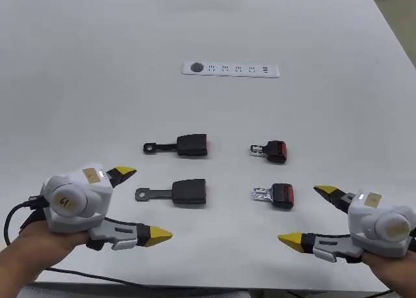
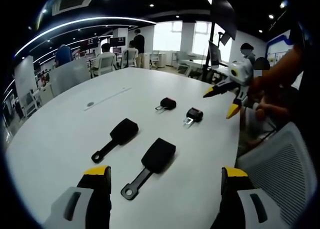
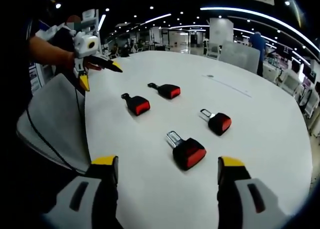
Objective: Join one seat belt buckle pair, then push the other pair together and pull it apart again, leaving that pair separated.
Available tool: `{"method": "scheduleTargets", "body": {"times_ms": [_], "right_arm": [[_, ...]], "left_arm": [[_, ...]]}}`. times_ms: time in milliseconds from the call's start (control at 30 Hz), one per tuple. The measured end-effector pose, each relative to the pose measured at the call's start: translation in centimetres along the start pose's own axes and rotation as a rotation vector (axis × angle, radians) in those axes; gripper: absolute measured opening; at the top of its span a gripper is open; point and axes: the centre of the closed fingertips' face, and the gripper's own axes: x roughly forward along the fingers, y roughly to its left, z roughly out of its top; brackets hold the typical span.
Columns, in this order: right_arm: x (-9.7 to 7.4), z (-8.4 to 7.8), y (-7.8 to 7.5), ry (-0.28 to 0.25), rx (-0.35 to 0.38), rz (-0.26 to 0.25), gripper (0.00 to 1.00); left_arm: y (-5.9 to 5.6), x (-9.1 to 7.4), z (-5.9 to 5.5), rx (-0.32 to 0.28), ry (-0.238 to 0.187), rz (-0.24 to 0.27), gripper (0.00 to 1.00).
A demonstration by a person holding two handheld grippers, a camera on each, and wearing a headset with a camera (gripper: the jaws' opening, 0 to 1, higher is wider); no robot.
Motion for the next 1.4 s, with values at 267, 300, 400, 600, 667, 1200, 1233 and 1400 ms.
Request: {"method": "scheduleTargets", "body": {"times_ms": [267, 300, 400, 600, 667, 1200, 1233, 1400], "right_arm": [[0.8, 0.0, -1.1, 0.021, -0.003, 0.021, 0.81], [0.9, 0.0, -1.3, 0.025, -0.005, 0.022, 0.81], [1.1, 0.1, -1.7, 0.032, -0.012, 0.029, 0.81], [2.0, -0.1, -2.4, 0.059, -0.028, 0.058, 0.81], [2.4, -0.2, -2.5, 0.071, -0.027, 0.077, 0.81], [4.1, -0.1, -3.4, 0.127, -0.072, 0.164, 0.75], [4.3, -0.2, -3.4, 0.131, -0.074, 0.172, 0.74], [4.6, -0.4, -3.1, 0.155, -0.104, 0.207, 0.72]], "left_arm": [[0.4, 1.6, -0.4, 0.012, 0.027, -0.031, 0.91], [0.5, 1.8, -0.4, 0.01, 0.029, -0.034, 0.91], [0.8, 2.4, -0.4, 0.009, 0.037, -0.044, 0.9], [1.4, 3.7, -0.5, 0.017, 0.054, -0.066, 0.89], [1.3, 4.2, -0.5, 0.023, 0.066, -0.085, 0.87], [1.7, 8.4, -1.5, 0.06, 0.134, -0.169, 0.82], [1.7, 8.7, -1.6, 0.06, 0.139, -0.174, 0.82], [1.8, 9.5, -2.4, 0.078, 0.176, -0.202, 0.78]]}}
